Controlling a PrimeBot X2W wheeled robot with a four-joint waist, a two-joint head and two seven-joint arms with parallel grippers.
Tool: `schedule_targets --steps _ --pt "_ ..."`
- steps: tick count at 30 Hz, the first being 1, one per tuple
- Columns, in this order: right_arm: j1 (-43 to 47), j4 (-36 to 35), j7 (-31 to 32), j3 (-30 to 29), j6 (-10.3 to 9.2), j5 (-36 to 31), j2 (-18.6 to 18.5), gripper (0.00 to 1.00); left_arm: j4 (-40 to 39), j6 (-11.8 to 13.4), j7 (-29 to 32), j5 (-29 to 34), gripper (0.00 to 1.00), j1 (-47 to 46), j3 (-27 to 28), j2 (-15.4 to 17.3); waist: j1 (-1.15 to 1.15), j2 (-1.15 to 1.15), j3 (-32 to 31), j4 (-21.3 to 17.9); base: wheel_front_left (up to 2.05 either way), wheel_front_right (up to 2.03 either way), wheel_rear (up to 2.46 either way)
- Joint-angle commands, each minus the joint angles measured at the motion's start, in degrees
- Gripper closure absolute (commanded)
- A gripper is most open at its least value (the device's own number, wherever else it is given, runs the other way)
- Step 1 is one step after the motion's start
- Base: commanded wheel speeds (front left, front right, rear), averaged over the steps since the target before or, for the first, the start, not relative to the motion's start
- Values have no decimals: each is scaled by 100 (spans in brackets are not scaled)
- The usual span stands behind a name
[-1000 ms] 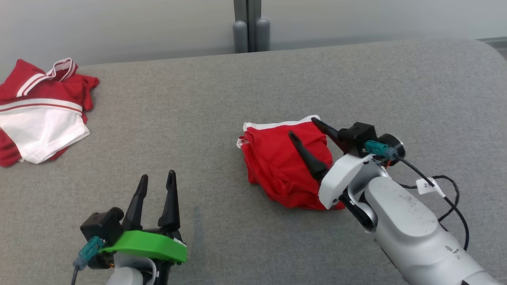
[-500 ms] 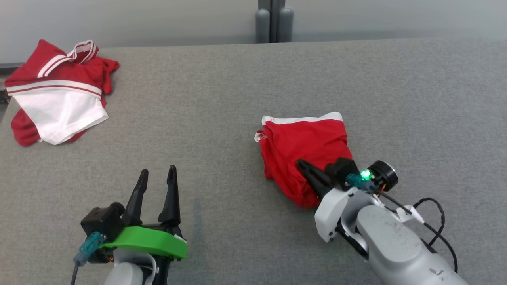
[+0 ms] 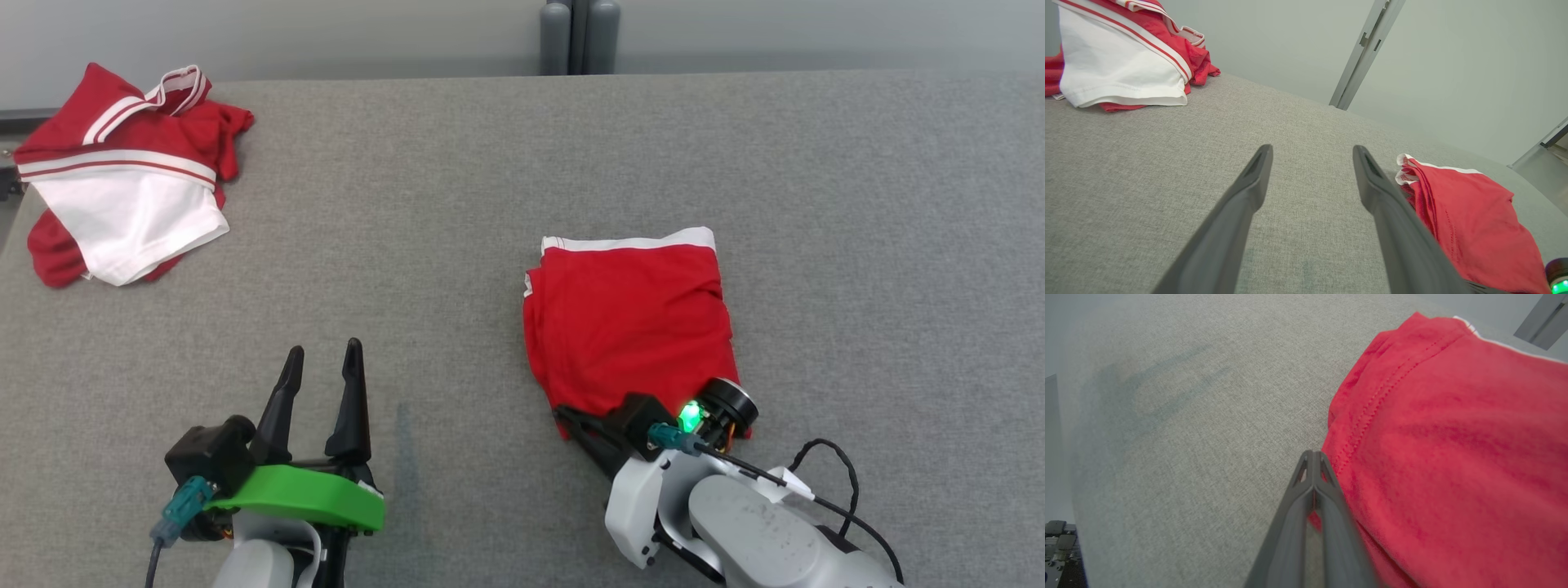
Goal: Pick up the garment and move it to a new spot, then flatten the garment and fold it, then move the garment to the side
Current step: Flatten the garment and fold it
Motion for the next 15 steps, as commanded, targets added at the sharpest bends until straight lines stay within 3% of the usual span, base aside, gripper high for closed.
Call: schedule_targets --steps 1,10,11,12,13,14,15 --pt "-33 12 -22 62 -6 73 -18 100 -5 -21 -2 14 0 -87 14 13 0 0 -2 -30 0 0 0" --pt "-113 -673 -25 -210 -6 149 -18 99 6 -21 -2 103 0 -121 40 101 0 0 -163 -287 0 0 0" --pt "-82 -770 -25 -315 -6 118 -17 95 7 -21 -2 146 0 -132 26 123 0 0 -197 -314 0 0 0" --pt "-22 -885 -25 -474 -6 95 -18 85 2 -21 -1 202 0 -141 3 153 0 0 -235 -344 0 0 0" --pt "24 -982 -25 -625 -6 52 -20 83 -3 -21 -2 227 0 -145 -6 166 0 0 -272 -372 0 0 0" --pt "91 -1087 -21 -815 -6 -15 -21 58 -3 -21 -2 251 0 -150 -9 171 0 0 -315 -402 0 0 0" --pt "174 -1168 -19 -1026 -6 -68 -20 51 -3 -21 -2 306 0 -150 -24 177 0 0 -359 -432 0 0 0"
